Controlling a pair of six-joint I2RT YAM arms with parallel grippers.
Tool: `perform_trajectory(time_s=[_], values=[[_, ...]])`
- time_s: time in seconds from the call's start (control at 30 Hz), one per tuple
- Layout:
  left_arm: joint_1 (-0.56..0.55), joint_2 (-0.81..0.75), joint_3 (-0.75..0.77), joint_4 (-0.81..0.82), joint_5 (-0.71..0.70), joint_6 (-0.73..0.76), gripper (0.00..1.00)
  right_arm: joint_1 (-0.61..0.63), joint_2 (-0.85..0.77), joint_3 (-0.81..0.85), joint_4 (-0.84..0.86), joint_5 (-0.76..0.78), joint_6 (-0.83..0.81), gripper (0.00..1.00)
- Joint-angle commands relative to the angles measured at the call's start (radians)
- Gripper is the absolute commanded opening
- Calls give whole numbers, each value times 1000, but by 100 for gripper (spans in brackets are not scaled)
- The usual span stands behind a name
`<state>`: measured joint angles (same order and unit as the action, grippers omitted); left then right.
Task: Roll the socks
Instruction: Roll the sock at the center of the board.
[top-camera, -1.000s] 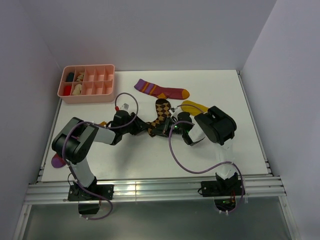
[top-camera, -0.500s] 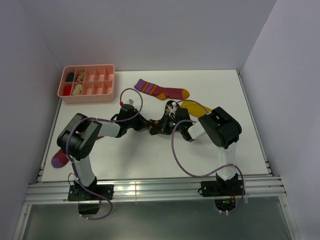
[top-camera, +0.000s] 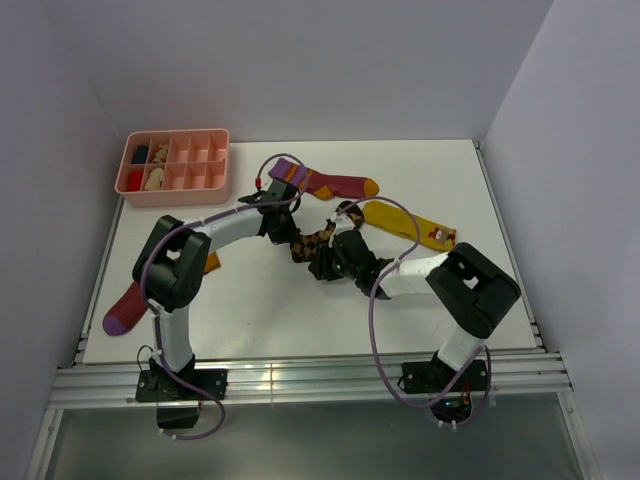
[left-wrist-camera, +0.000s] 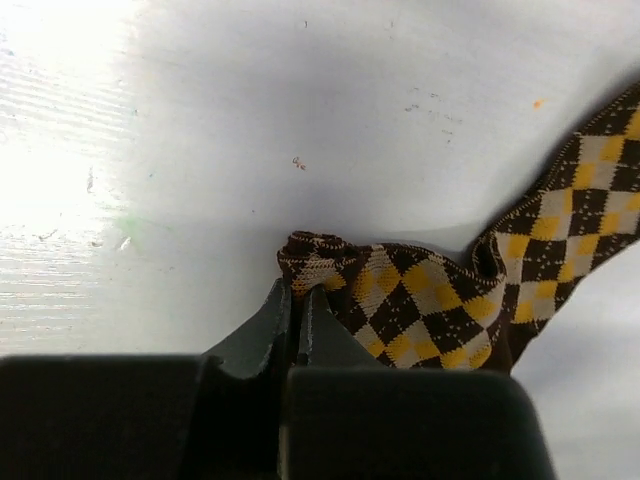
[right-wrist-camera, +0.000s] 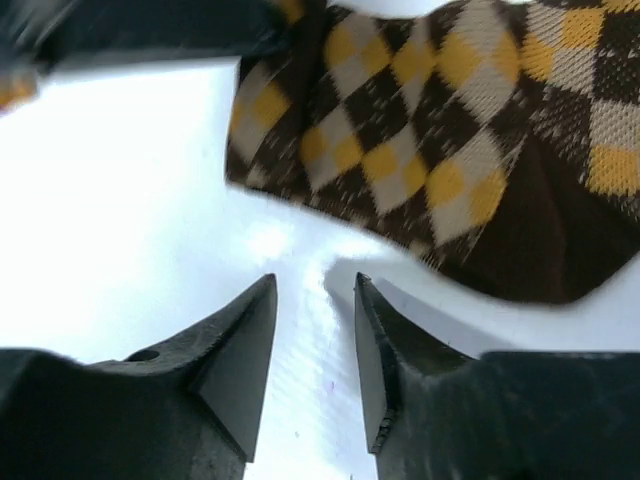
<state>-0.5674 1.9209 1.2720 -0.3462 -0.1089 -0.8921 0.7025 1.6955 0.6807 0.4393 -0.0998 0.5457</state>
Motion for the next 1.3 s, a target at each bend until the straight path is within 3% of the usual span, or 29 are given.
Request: perform_trajectory(time_s=[0.0, 0.1, 0.2, 0.43, 0.53, 0.6, 0.87, 1.27], values=[[-19, 64, 98, -241, -63, 55, 0, 106, -71, -52, 45, 308, -165, 45], [-29, 87, 154, -286, -57, 56, 0, 199, -83, -72, 119, 429, -234, 48], [-34, 93, 164, -303, -45, 56, 0, 242, -66, -56, 159, 445, -237, 55], [-35, 73, 133, -292, -34, 61, 0, 250, -37, -9, 194, 451, -247, 55], [-35, 56, 112, -268, -23, 67, 0, 241, -27, -7, 211, 468, -225, 63], [-35, 47, 99, -263, -21, 67, 0, 218, -33, -13, 197, 437, -169, 63], [-35, 4, 44, -224, -25, 71, 1, 80, -42, 52, -17, 402, -47, 59], [-35, -66, -31, -177, -15, 156, 0, -116, 219, 357, -381, 184, 54, 62]])
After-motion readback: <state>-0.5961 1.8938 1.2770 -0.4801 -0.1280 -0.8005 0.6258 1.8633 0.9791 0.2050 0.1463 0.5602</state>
